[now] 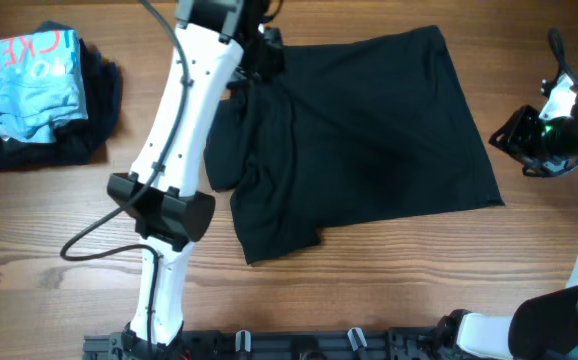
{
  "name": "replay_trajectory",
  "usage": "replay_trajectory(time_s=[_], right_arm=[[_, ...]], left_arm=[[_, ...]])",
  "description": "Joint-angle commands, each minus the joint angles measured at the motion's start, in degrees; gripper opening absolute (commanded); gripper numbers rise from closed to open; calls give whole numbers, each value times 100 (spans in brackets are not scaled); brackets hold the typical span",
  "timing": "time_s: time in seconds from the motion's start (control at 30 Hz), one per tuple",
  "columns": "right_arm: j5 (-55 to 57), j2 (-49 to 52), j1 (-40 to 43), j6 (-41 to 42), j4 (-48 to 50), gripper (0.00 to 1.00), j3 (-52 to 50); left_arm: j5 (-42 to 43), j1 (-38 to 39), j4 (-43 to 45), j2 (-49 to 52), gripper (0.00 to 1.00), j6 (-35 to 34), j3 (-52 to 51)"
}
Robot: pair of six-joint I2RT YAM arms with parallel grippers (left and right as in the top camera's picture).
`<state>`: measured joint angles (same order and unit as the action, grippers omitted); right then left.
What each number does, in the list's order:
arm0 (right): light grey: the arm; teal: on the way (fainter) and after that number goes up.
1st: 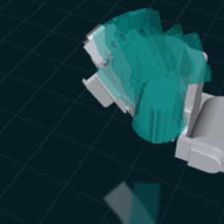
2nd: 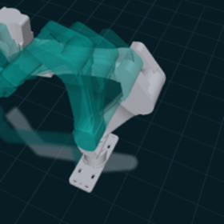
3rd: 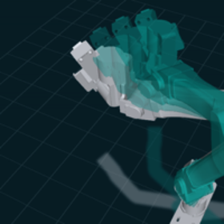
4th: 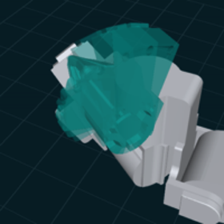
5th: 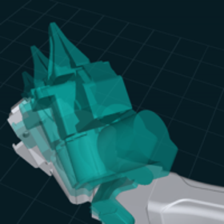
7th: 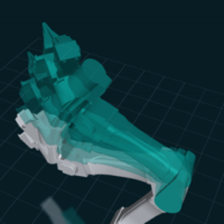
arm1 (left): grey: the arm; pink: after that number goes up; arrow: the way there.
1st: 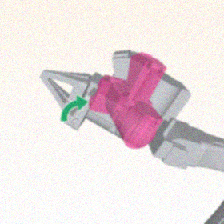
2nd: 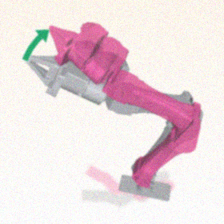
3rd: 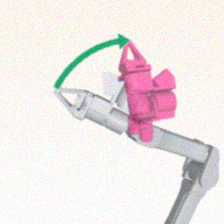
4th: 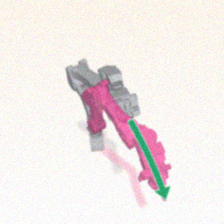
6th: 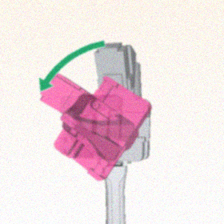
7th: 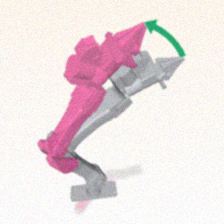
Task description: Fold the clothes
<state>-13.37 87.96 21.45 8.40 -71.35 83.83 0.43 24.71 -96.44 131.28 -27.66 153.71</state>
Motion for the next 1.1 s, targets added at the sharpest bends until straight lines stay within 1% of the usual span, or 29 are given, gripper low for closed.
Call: replay_trajectory(time_s=[0.0,0.23,0.33,0.47,0.53,0.57,0.6,0.63,0.7,0.73,0.83,0.9,0.93,1.03,1.07], right_arm=[[306,-302,-28,254,-127,43,68],[308,-612,-28,201,-245,44,68],[304,-634,-28,85,-240,45,68],[306,-634,-28,37,-210,46,57],[304,-634,-28,39,-160,46,57],[306,-634,-28,39,-127,46,57],[306,-634,-28,42,-109,46,57],[306,-634,-28,39,-85,47,57],[304,-634,-28,44,-44,47,57],[306,-632,-28,42,-13,55,57],[304,-632,-28,39,33,59,57],[306,-632,-28,35,33,60,57],[304,-632,-28,35,33,60,57],[304,-632,-28,35,37,61,57],[302,-632,-28,35,44,61,57]], left_arm=[[-120,501,-11,-15,4,-133,4],[-564,997,-13,-175,4,-133,4],[-874,1034,-13,-446,4,-131,4],[-1497,909,-9,-990,5,-133,4],[-1740,802,-9,-1272,17,-131,4],[-1779,723,-9,-1436,29,-131,4],[-1755,643,-9,-1596,36,-131,4],[-1661,564,-11,-1742,39,-114,4],[-1416,426,-11,-2035,43,-72,4],[-1335,374,-11,-2221,43,28,4],[-1360,339,-11,-2728,46,20,-28],[-1375,341,-11,-2994,48,15,-146],[-1403,341,-11,-3241,52,-4,-345],[-1729,339,-9,-3840,55,-424,-1115],[-2013,339,-7,-4256,56,-774,-1816]])
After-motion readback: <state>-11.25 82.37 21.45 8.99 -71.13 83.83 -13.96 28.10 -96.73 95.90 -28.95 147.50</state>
